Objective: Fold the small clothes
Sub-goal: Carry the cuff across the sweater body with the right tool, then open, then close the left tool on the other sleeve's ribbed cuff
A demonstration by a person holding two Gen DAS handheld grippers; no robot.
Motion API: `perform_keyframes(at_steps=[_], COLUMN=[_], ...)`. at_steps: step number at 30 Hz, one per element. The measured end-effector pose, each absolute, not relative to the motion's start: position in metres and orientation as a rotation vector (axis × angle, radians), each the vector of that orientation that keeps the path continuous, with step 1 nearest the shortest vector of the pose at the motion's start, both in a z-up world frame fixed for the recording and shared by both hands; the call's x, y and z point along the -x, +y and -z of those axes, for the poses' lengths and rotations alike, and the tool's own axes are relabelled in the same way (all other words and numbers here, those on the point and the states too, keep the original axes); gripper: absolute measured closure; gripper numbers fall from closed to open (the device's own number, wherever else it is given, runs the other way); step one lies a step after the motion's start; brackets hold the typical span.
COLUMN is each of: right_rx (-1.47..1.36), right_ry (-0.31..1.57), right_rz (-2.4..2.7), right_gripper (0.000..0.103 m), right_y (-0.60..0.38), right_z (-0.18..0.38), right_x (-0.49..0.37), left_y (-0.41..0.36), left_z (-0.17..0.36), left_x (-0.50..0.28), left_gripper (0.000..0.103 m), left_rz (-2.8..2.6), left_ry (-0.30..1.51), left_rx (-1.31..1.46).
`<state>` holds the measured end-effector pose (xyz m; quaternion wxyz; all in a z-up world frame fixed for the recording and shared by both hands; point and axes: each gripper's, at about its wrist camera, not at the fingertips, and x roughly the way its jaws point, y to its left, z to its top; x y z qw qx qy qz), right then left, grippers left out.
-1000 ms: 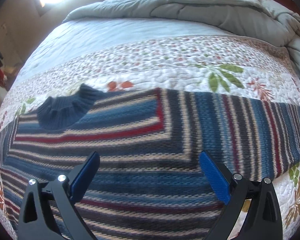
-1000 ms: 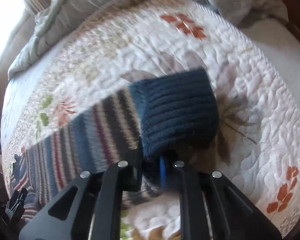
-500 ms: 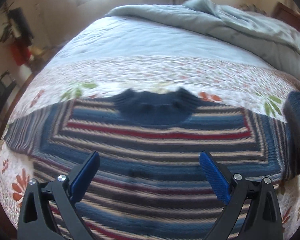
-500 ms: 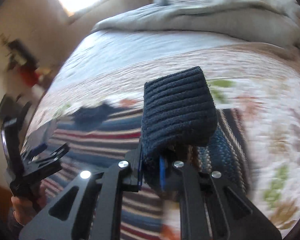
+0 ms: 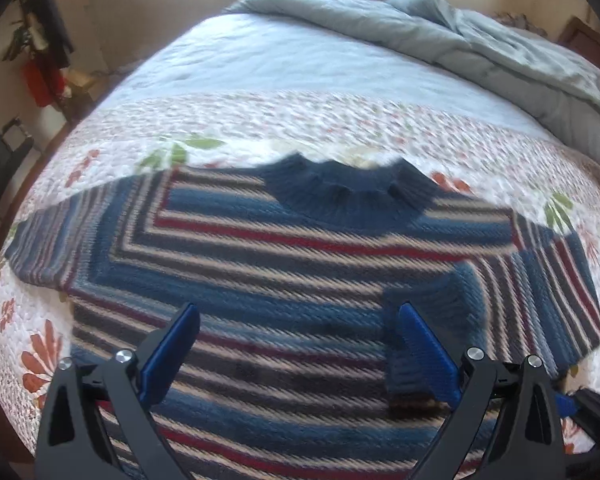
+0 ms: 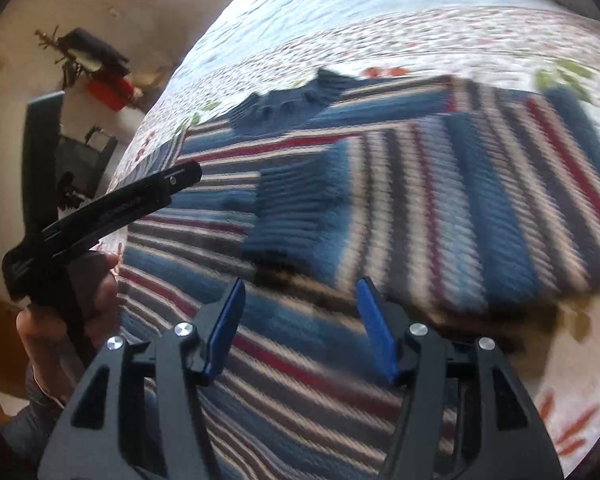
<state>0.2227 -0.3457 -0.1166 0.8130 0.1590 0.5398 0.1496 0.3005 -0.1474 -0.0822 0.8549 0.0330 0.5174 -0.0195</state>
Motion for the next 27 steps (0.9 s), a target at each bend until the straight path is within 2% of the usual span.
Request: perform_keyframes(at_steps=[8, 11, 15, 16, 18, 19, 21, 24, 27], right_rx=[-0.320, -0.307, -0.248, -0.245, -0.248, -0.244, -0.239, -0.263, -0.266], right_ry=[1.137, 1.123, 1.100, 1.098, 1.099, 1.101, 1.106, 1.117, 1.113], right_rz=[-0.267, -0.278, -0.266, -0.268, -0.267, -0.259, -0.242, -0.239, -0.240], right_gripper=[0.041, 0.041, 0.040, 0.040, 0.040, 0.039, 0.039, 0.039, 0.038], right_y=[-0.371, -0.370, -0.366, -0.366, -0.368, -0.370, -0.372, -0.375, -0.376], right_z=[0.119, 0.123, 0.127, 0.128, 0.132, 0.135, 0.140, 0.146, 0.145], right_x=[-0.166, -0.154, -0.149, -0.147, -0.147, -0.146, -0.146, -0.145, -0.141], left_y=[-0.185, -0.199, -0.210, -0.210, -0.210, -0.211, -0.215, -0.221, -0.210], left_z=[0.130, 0.137, 0.147, 0.147, 0.143, 0.139, 0.134, 0.130, 0.115], left_x=[-0.280, -0.278, -0.286, -0.287, -0.288, -0.287, -0.286, -0.286, -0.289], left_gripper=[0.004, 0.005, 0.027, 0.030, 0.050, 0.055, 0.076, 0.085, 0.087], left_rz=[0.229, 0.266, 0.213, 0.196, 0.195, 0.208, 0.251, 0.261, 0.247], left_ry=[1.336, 1.360, 1.371, 1.363, 1.347, 1.336, 1.333, 1.317, 1.253], left_rx=[0.130, 0.174, 0.154, 0.163, 0.171, 0.179, 0.201, 0.196, 0.232])
